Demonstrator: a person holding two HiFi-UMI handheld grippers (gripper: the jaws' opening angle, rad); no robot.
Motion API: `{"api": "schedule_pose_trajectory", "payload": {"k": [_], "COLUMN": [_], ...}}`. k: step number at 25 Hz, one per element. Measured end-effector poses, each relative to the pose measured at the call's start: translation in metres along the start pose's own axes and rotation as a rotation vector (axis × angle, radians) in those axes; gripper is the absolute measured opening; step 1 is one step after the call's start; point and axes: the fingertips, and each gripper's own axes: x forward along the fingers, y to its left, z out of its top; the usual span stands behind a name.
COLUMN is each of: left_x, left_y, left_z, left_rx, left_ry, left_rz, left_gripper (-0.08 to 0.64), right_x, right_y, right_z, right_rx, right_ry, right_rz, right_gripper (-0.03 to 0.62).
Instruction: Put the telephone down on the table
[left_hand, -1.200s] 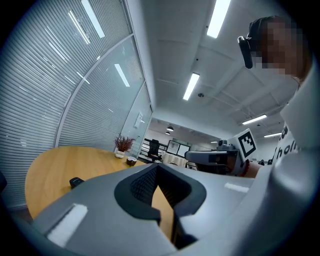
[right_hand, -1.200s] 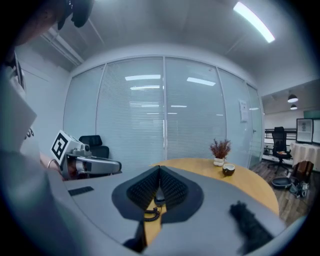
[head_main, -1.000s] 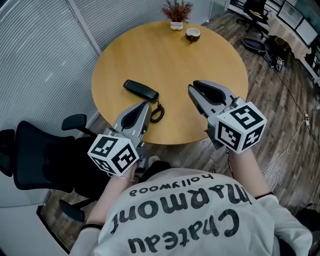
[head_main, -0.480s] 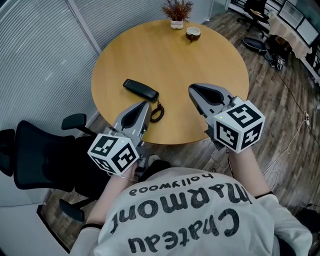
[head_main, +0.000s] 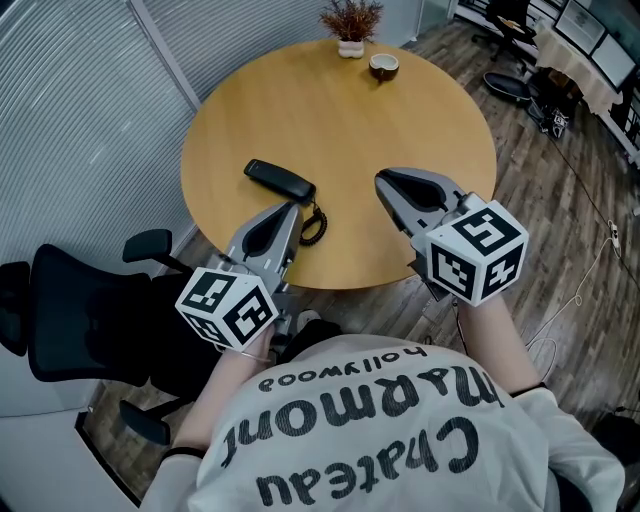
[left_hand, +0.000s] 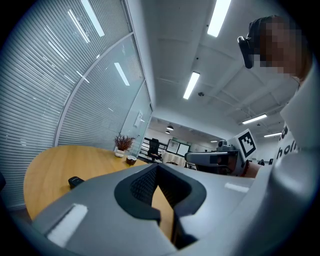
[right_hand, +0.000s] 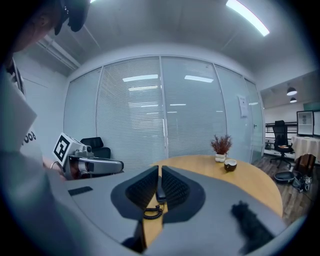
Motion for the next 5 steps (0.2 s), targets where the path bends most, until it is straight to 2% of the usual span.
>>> {"api": "schedule_pose_trajectory", "payload": {"k": [5], "left_x": [0.0002], "left_y": [-0.0006], "left_z": [-0.001], "left_rx": [0.0], "left_ry": [0.003], "left_rz": [-0.002], "left_gripper": [0.002], "right_x": [-0.0005], "right_y": [-0.0002], "right_z": [-0.0009], "right_rx": [0.0], "right_ry": [0.002], "right_rz": [0.0], "right_gripper": [0.029]}}
